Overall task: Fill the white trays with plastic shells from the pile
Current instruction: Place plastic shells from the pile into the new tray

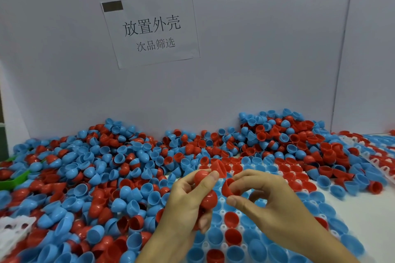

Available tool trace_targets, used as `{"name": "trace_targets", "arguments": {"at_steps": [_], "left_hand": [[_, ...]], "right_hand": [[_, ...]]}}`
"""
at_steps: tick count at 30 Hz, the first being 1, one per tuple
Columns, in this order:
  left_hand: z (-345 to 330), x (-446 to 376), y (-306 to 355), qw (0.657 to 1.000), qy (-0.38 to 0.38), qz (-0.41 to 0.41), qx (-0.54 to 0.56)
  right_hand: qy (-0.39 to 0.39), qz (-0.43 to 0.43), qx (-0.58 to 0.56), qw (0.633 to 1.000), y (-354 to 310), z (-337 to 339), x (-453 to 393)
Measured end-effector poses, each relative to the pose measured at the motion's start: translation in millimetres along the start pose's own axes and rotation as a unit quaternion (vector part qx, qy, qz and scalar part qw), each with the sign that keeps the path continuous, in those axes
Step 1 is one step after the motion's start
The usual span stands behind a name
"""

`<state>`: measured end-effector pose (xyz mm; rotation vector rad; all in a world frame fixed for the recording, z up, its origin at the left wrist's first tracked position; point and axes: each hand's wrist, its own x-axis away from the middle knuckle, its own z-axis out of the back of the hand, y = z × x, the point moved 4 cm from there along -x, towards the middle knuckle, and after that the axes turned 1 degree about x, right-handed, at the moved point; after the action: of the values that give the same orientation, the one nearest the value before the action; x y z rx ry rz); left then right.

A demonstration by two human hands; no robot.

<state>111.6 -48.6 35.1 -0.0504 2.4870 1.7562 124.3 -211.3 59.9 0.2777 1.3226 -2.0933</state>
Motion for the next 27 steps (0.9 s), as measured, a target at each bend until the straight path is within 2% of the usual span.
{"name": "trace_targets", "arguments": {"at_steps": [5,9,18,22,27], "left_hand": [[3,0,1,1.000,0.010,-0.002,-0.016],[3,0,-1,0.999,0.002,-0.010,-0.038],[-5,0,-4,0.995,-0.048,-0.013,-0.087],[-6,0,-6,0.997,-0.018,-0.001,-0.073],[-7,-2,-14,0.997,0.019,0.016,-0.071]], "right_hand": [[0.017,0.029,0.004,0.999,-1,3,0],[0.064,0.042,0.049,0.996,1,6,0],[0.085,0.138,0.175,0.971,-8,6,-1],[0.093,0.092,0.189,0.973,-11,26,-5],[0.035,0.005,0.230,0.973,-12,73,8]]}}
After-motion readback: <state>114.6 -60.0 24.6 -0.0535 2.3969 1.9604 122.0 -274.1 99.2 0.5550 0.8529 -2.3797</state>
